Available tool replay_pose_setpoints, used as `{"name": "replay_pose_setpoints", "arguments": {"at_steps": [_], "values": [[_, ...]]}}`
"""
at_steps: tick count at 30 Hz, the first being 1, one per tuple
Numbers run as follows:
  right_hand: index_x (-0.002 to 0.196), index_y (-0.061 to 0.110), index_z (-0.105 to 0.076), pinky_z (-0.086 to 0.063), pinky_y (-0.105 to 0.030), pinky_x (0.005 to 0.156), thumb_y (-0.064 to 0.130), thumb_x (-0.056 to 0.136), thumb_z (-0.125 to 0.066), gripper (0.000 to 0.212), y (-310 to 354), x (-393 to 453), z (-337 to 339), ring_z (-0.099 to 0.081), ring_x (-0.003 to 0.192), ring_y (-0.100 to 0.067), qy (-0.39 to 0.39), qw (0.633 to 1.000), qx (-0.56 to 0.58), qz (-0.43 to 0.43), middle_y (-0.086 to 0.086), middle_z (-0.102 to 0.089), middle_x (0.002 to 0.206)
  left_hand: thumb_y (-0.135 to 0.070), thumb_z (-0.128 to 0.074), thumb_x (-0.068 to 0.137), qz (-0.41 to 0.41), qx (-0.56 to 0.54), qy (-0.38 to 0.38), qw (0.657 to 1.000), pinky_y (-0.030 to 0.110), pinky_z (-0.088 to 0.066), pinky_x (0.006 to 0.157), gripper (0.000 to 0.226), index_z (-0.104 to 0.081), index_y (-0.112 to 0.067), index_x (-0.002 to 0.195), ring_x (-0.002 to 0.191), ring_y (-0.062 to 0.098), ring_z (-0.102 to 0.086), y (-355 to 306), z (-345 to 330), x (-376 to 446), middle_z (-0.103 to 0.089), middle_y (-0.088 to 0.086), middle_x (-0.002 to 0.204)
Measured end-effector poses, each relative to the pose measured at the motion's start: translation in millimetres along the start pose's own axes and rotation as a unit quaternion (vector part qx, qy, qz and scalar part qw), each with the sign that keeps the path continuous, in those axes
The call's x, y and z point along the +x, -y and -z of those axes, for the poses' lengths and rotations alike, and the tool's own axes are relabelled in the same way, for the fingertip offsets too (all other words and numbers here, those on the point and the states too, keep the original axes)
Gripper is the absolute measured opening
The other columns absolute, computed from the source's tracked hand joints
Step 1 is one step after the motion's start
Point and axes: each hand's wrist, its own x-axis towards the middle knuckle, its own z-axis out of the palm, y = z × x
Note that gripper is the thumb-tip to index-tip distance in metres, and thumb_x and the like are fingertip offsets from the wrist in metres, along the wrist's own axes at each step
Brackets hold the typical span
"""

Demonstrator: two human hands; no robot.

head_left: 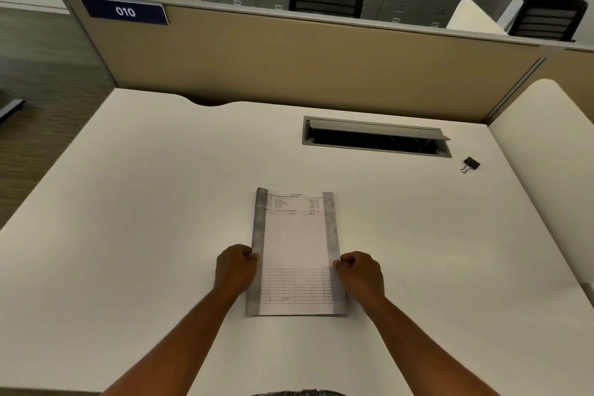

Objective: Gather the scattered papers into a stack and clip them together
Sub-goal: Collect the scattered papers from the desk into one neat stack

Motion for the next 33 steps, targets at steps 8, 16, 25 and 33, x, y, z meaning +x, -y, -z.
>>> {"name": "replay_pose_setpoints", "arguments": {"at_steps": [8,16,25,33], "values": [[0.093,0.025,-0.072,-0.049,-0.025,0.075,0.028,0.094,-0.066,0.007,4.4,-2.2,-2.6,-0.062,0.079,-0.01,-0.021,0.998,-0.056,0.017,0.012,-0.064,0.081,-0.02,-0.062,0.091,0.016,-0.022,0.017,0.999,0.021,-0.035,0.052,0.042,-0.049,-0.013,0.052,0.049,0.012,-0.045,-2.1,3.3,1.7,-0.049,0.0,0.05],[0.093,0.025,-0.072,-0.049,-0.024,0.075,0.027,0.092,-0.066,0.007,9.0,-0.6,-3.5,-0.064,0.081,-0.012,-0.021,0.997,-0.069,0.01,0.011,-0.066,0.083,-0.021,-0.064,0.09,0.019,-0.026,0.023,0.999,0.021,-0.039,0.055,0.044,-0.051,-0.013,0.049,0.051,0.014,-0.05,-1.8,6.4,5.7,-0.052,0.001,0.05],[0.087,0.027,-0.07,-0.054,-0.028,0.078,0.029,0.09,-0.066,0.006,13.1,-1.4,-3.4,-0.065,0.082,-0.013,-0.03,0.997,-0.072,-0.006,0.011,-0.069,0.085,-0.025,-0.064,0.092,0.034,-0.035,0.047,0.998,0.023,-0.046,0.063,0.035,-0.069,-0.001,0.068,0.061,0.016,-0.06,-0.1,7.2,9.6,-0.07,0.012,0.07],[0.073,0.025,-0.07,-0.052,-0.027,0.072,0.029,0.09,-0.067,0.017,25.0,2.8,-6.1,-0.065,0.073,-0.012,-0.047,0.998,-0.03,-0.041,0.01,-0.069,0.076,-0.028,-0.063,0.092,0.025,-0.042,0.075,0.996,0.022,-0.048,0.063,0.035,-0.071,-0.001,0.071,0.065,0.016,-0.063,2.7,17.6,18.2,-0.07,0.007,0.069]]}}
